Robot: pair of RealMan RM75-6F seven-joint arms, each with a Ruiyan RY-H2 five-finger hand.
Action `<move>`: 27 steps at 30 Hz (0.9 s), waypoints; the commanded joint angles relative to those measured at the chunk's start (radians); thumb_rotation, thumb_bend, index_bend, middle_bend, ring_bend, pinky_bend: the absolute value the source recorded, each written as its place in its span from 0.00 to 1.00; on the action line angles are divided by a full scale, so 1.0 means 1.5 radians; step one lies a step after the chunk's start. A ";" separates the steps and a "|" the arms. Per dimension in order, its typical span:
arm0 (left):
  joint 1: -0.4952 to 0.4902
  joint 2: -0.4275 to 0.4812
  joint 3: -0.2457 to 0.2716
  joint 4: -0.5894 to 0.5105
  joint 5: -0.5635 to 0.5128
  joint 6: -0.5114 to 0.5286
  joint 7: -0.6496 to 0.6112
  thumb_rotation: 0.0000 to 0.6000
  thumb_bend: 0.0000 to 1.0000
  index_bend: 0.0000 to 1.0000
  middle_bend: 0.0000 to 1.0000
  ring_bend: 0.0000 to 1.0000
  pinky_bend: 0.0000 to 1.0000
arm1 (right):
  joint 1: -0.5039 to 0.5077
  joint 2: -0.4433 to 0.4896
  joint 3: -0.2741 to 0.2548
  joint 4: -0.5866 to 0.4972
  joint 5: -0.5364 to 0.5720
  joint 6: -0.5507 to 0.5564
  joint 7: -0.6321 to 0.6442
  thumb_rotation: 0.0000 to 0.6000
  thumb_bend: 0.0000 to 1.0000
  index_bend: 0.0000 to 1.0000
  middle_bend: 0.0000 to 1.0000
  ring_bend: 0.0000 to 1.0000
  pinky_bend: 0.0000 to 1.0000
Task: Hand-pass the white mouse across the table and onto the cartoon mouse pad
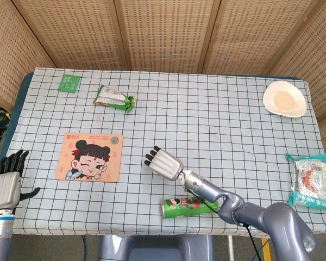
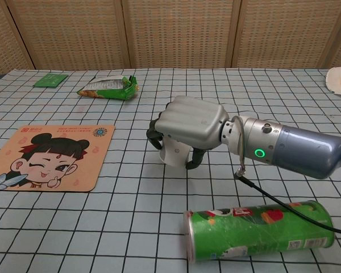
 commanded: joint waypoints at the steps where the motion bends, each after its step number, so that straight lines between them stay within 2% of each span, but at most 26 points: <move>1: 0.000 0.000 0.000 0.000 0.000 0.000 0.000 1.00 0.00 0.00 0.00 0.00 0.00 | 0.005 -0.013 -0.002 0.011 0.002 0.000 0.004 1.00 0.16 0.77 0.53 0.45 0.43; 19: -0.001 0.004 -0.001 -0.002 -0.005 0.000 -0.010 1.00 0.00 0.00 0.00 0.00 0.00 | 0.024 -0.065 -0.011 0.060 0.008 -0.005 -0.020 1.00 0.16 0.75 0.51 0.44 0.42; 22: -0.001 0.004 0.000 -0.002 -0.006 -0.001 -0.009 1.00 0.00 0.00 0.00 0.00 0.00 | 0.023 -0.068 -0.011 0.062 0.014 -0.008 -0.027 1.00 0.16 0.70 0.47 0.40 0.37; 27: -0.002 0.004 0.001 -0.003 -0.004 0.000 -0.008 1.00 0.00 0.00 0.00 0.00 0.00 | 0.020 -0.069 -0.007 0.053 0.024 -0.011 -0.050 1.00 0.15 0.53 0.33 0.26 0.21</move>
